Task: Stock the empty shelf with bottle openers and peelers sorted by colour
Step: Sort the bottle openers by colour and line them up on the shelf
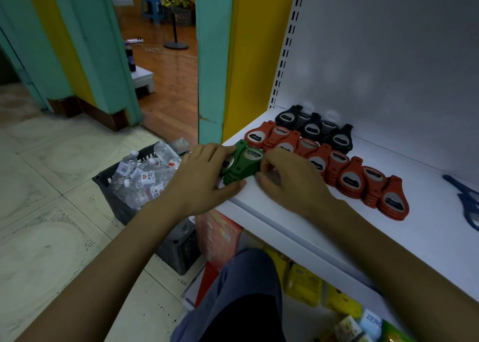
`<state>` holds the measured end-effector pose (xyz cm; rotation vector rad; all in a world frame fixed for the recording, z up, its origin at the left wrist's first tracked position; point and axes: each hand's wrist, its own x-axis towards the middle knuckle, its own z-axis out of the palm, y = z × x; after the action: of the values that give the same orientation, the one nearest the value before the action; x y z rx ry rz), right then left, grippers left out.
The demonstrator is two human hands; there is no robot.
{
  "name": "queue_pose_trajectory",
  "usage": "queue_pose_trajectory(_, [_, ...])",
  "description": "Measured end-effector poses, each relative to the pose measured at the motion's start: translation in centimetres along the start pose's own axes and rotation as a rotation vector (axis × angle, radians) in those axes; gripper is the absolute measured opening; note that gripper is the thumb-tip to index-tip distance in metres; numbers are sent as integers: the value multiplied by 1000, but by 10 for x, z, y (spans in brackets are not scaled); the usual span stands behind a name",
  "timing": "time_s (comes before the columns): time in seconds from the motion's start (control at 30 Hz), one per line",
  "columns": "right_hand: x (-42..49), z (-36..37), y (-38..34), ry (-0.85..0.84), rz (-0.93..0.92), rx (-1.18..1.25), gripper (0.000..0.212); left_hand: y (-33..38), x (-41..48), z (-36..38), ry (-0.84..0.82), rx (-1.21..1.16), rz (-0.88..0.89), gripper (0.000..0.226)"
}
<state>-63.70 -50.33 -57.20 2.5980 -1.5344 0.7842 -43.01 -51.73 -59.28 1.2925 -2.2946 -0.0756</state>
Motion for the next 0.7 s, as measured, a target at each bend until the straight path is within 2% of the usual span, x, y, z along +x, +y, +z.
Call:
queue_pose_trajectory(0.07, [1,1,-1,49,29,23,24,0,0,-1,0,-13,-2,75])
queue_pose_trajectory(0.13, [1,3,-3,26,19,46,35,0,0,-1,6,-10,1,75])
queue_pose_trajectory(0.33, [1,5,-7,-13,13,41,36,0,0,-2,-10,2,3,75])
queue_pose_trajectory(0.5, [-2,-4,-10,3,19,37,41,3,3,-14,-43,35,36,89])
queue_pose_trajectory(0.7, [-15,-33,-1,34,23,-119,52,35,21,-25,-69,196,252,94])
